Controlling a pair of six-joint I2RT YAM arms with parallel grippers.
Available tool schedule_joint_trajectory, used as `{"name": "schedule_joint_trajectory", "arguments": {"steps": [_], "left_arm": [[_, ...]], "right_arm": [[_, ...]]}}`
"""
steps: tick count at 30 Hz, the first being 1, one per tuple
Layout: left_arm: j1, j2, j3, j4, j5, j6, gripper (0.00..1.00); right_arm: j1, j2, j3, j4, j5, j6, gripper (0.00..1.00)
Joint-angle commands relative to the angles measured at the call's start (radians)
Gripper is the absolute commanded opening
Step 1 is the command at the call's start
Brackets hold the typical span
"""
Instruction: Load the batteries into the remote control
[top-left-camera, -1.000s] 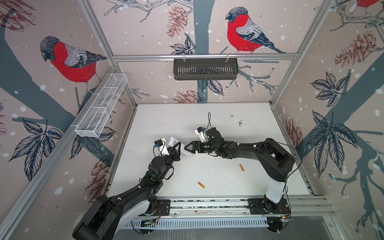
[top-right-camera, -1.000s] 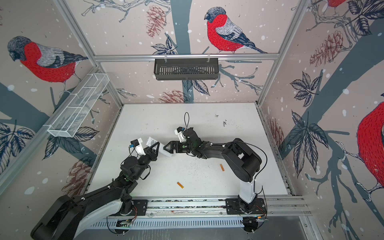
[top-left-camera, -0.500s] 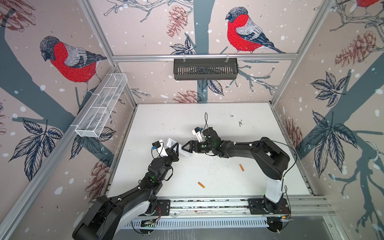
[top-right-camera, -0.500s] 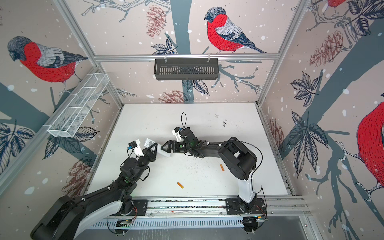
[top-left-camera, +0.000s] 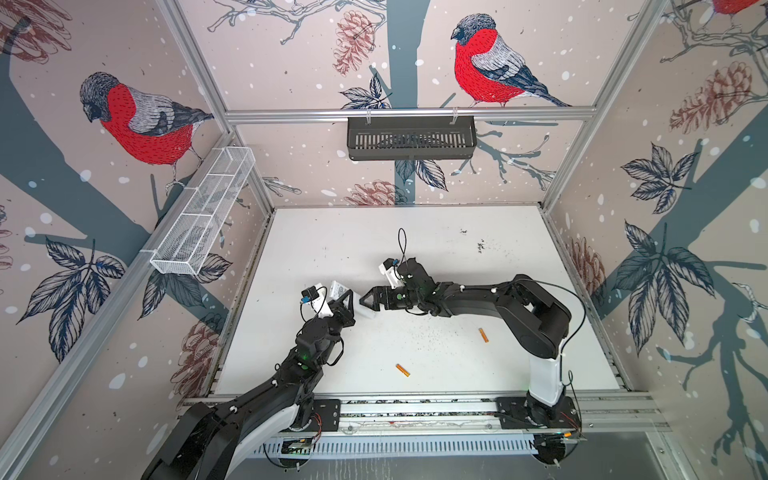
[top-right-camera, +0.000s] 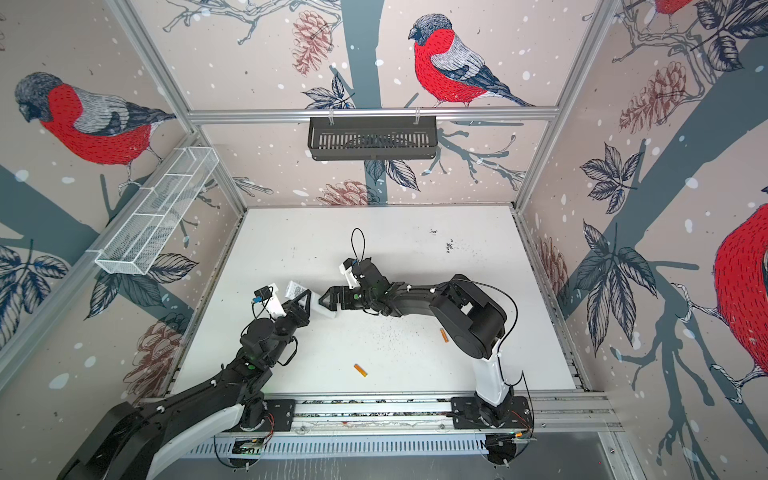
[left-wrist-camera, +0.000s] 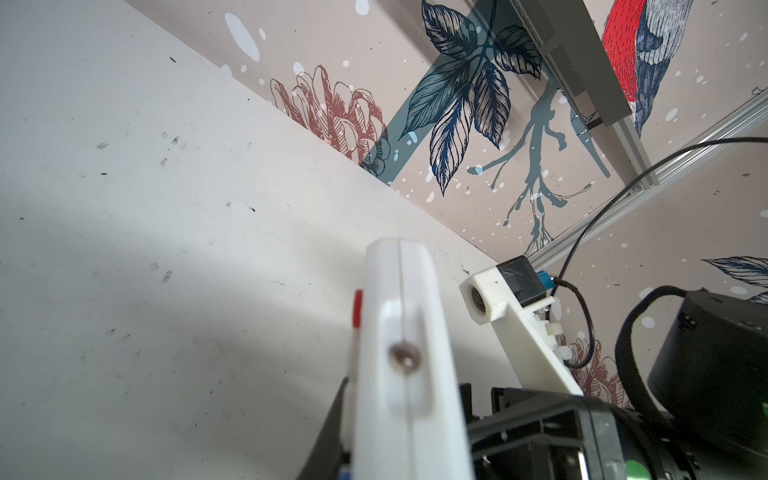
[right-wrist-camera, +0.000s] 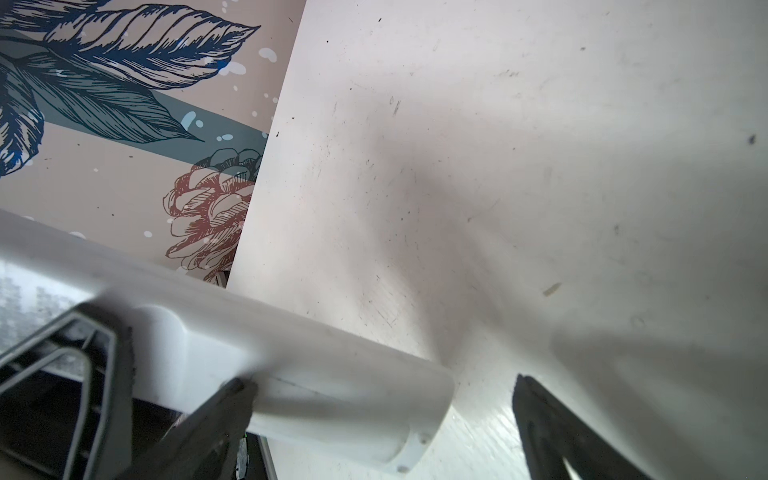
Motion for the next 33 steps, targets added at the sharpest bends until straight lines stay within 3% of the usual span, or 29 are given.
{"name": "schedule_joint_trajectory", "arguments": {"steps": [1,15,33], "left_arm": [[-0.002,-0.014,0.026,0.21,0.117,-0.016,0.0],[-0.002,-0.014,0.029,0.093,0.074,0.112,0.0],[-0.002,0.002,0.044,0.077,0.109,0.128,0.0]], "right_arm": [[0.0,0.014,0.001,-0.145,0.144,-0.041,1.0],[-0.025,-0.055,-0.044,-0.185,0.17,-0.096,1.0],[-0.031,-0.127,-0.093,-0.108,0.117,-0.132,1.0]]}}
